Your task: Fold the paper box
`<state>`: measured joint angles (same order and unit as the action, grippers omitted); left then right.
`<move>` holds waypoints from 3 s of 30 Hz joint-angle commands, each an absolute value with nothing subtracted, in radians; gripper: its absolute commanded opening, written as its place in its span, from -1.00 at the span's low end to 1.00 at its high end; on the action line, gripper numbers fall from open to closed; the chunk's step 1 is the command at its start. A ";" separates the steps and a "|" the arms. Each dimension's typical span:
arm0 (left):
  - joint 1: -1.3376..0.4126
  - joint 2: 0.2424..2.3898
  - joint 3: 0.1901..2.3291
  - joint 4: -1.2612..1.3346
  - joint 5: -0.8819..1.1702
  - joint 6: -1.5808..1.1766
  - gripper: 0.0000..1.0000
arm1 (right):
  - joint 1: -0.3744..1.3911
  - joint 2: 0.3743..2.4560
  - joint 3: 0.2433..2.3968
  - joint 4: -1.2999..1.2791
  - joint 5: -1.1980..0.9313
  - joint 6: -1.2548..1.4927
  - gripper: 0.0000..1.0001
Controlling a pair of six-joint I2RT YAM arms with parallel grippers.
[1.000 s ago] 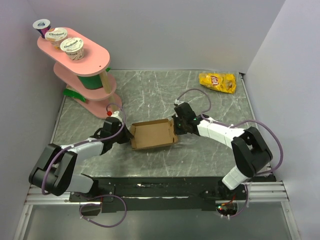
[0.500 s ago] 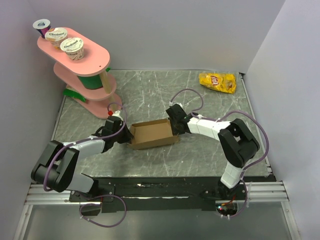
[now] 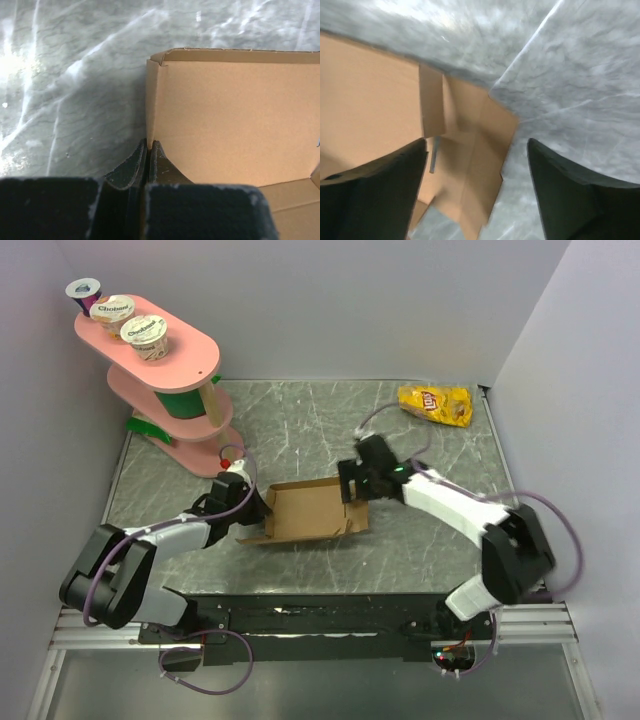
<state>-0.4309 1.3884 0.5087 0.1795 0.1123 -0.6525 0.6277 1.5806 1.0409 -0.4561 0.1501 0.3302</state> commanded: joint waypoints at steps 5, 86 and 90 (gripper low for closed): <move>-0.433 1.238 0.451 0.330 0.153 -0.611 -0.98 | 0.301 1.211 1.008 -0.335 -0.357 0.382 0.85; -0.600 1.057 0.301 0.373 -0.064 -0.563 -0.98 | 0.584 1.517 0.647 0.118 -0.215 0.581 -0.02; -0.647 1.020 0.290 0.374 -0.127 -0.561 -0.98 | 0.620 1.539 0.704 0.045 -0.152 0.560 -0.13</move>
<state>-0.5884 1.0809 0.2886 0.2672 -0.1055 -0.5568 0.5766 1.4990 0.6373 0.1600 -0.2813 0.6159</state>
